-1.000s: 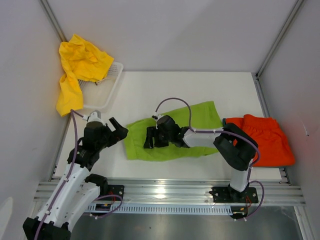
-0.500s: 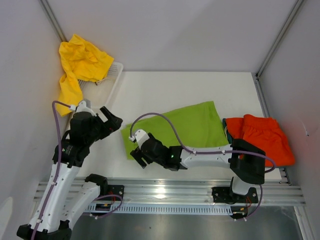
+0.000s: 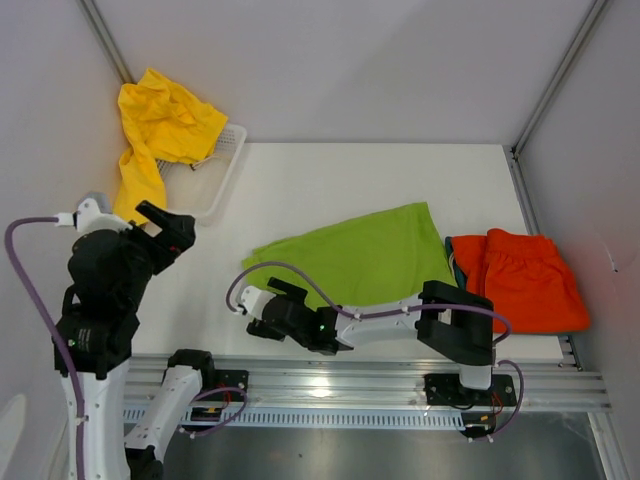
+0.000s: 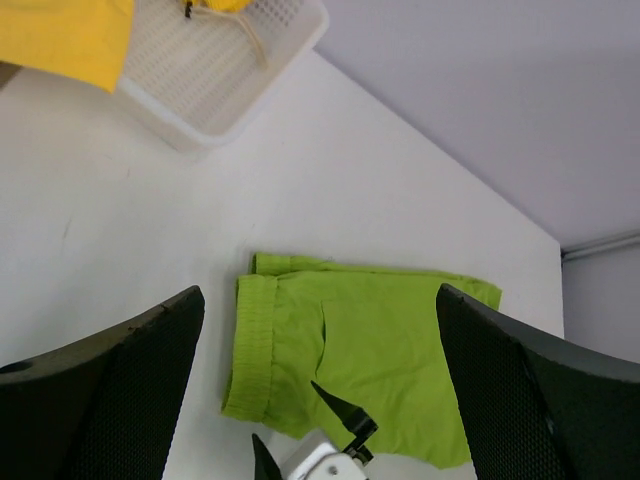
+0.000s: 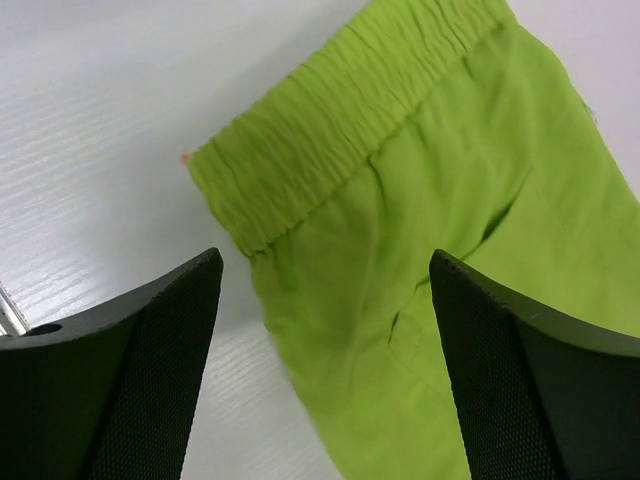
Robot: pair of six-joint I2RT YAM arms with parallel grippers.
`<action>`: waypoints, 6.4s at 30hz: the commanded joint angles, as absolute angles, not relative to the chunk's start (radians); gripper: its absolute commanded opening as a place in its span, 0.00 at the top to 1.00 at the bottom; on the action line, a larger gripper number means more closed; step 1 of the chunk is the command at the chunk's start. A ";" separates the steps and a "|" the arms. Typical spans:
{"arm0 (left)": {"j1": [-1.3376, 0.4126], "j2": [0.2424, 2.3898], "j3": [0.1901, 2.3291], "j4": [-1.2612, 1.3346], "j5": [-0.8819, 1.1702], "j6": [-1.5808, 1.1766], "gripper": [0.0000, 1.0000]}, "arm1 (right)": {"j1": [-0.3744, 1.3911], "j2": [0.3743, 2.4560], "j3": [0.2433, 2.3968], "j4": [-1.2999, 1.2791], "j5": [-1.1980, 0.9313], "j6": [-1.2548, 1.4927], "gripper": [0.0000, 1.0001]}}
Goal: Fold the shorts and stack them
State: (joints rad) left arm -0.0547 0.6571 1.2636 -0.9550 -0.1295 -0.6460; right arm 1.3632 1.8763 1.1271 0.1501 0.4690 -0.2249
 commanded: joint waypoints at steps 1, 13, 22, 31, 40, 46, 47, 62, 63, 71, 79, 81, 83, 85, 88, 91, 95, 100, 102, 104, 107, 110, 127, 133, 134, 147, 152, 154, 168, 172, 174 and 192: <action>-0.046 0.660 1.382 -1.014 -0.215 -0.595 0.01 | 1.377 1.894 1.184 0.218 0.410 -0.365 0.12; -0.046 0.660 1.378 -1.020 -0.196 -0.575 0.01 | 1.428 2.012 1.276 0.111 0.417 -0.526 0.15; -0.046 0.661 1.325 -0.989 -0.163 -0.572 0.01 | 1.431 2.083 1.305 0.092 0.549 -0.633 0.16; -0.046 0.658 1.322 -0.983 -0.158 -0.563 0.01 | 1.428 2.174 1.344 0.124 0.655 -0.712 0.28; -0.048 0.652 1.284 -0.971 -0.149 -0.555 0.01 | 1.414 2.237 1.322 0.193 0.707 -0.706 0.70; -0.046 0.663 1.174 -0.927 -0.101 -0.561 0.01 | 1.391 2.137 1.206 0.438 0.736 -0.626 1.00; -0.046 0.664 1.157 -0.902 -0.086 -0.568 0.01 | 1.387 2.117 1.191 0.458 0.724 -0.597 1.00; -0.048 0.698 0.779 -0.652 0.143 -0.664 0.01 | 1.339 1.981 0.982 0.699 0.736 -0.236 1.00; -0.048 0.703 0.761 -0.637 0.153 -0.670 0.01 | 1.330 1.974 0.973 0.706 0.736 -0.216 1.00; -0.051 0.761 0.592 -0.425 0.288 -0.768 0.01 | 1.287 1.913 0.884 0.790 0.698 -0.051 1.00; -0.106 0.833 0.457 -0.203 0.328 -0.925 0.01 | 1.281 1.908 0.864 0.836 0.687 -0.055 1.00; -0.124 0.859 0.422 -0.145 0.351 -0.985 0.01 | 1.279 1.905 0.859 0.848 0.686 -0.058 1.00; -0.152 0.916 0.431 -0.086 0.356 -1.011 0.01 | 1.279 1.902 0.851 0.851 0.678 -0.064 1.00; -0.170 0.962 0.442 -0.066 0.360 -1.012 0.01 | 1.279 1.901 0.847 0.859 0.669 -0.069 1.00; -0.196 1.037 0.454 -0.011 0.368 -1.041 0.01 | 1.275 1.901 0.845 0.867 0.661 -0.075 1.00; -0.213 1.107 0.452 0.046 0.383 -1.063 0.01 | 1.273 1.901 0.844 0.874 0.652 -0.078 1.00; -0.229 1.204 0.454 0.130 0.417 -1.083 0.01 | 1.273 1.902 0.844 0.877 0.647 -0.083 1.00; -0.244 1.311 0.468 0.202 0.448 -1.109 0.01 | 1.273 1.898 0.835 0.891 0.649 -0.087 1.00; -0.248 1.357 0.465 0.248 0.469 -1.124 0.01 | 1.273 1.896 0.833 0.896 0.643 -0.089 1.00; -0.255 1.390 0.471 0.282 0.492 -1.143 0.01 | 1.273 1.893 0.828 0.903 0.640 -0.092 1.00; -0.265 1.453 0.486 0.342 0.508 -1.163 0.01 | 1.276 1.884 0.819 0.910 0.632 -0.094 1.00; -0.268 1.503 0.489 0.409 0.508 -1.189 0.04 | 1.282 1.879 0.811 0.917 0.618 -0.097 1.00; -0.272 1.502 0.512 0.442 0.502 -1.155 0.24 | 1.299 1.901 0.828 0.897 0.663 -0.117 1.00; -0.265 1.402 0.479 0.417 0.479 -1.147 0.26 | 1.298 1.898 0.815 0.913 0.669 -0.101 1.00; -0.264 1.398 0.477 0.425 0.479 -1.153 0.29 | 1.298 1.896 0.815 0.913 0.664 -0.100 1.00; -0.262 1.566 0.471 0.631 0.558 -1.201 1.00 | 1.301 1.896 0.831 0.861 0.617 -0.103 0.94; -0.247 1.580 0.531 0.526 0.594 -1.117 1.00 | 1.309 1.772 0.811 0.772 0.511 -0.042 0.48; -0.233 1.578 0.549 0.480 0.603 -1.065 1.00 | 1.302 1.703 0.779 0.732 0.456 -0.012 0.49; -0.074 1.445 0.762 -0.166 0.405 -0.650 1.00 | 0.881 1.525 0.790 0.342 0.102 0.386 0.98; -0.074 1.430 0.802 -0.239 0.376 -0.632 1.00 | 0.784 1.649 0.845 0.367 -0.098 0.468 1.00; -0.074 1.436 0.837 -0.276 0.385 -0.606 1.00 | 0.776 1.727 0.896 0.362 -0.167 0.486 1.00; -0.075 1.463 1.264 -0.747 0.183 -0.434 1.00 | 0.876 1.914 0.885 0.391 0.020 0.721 1.00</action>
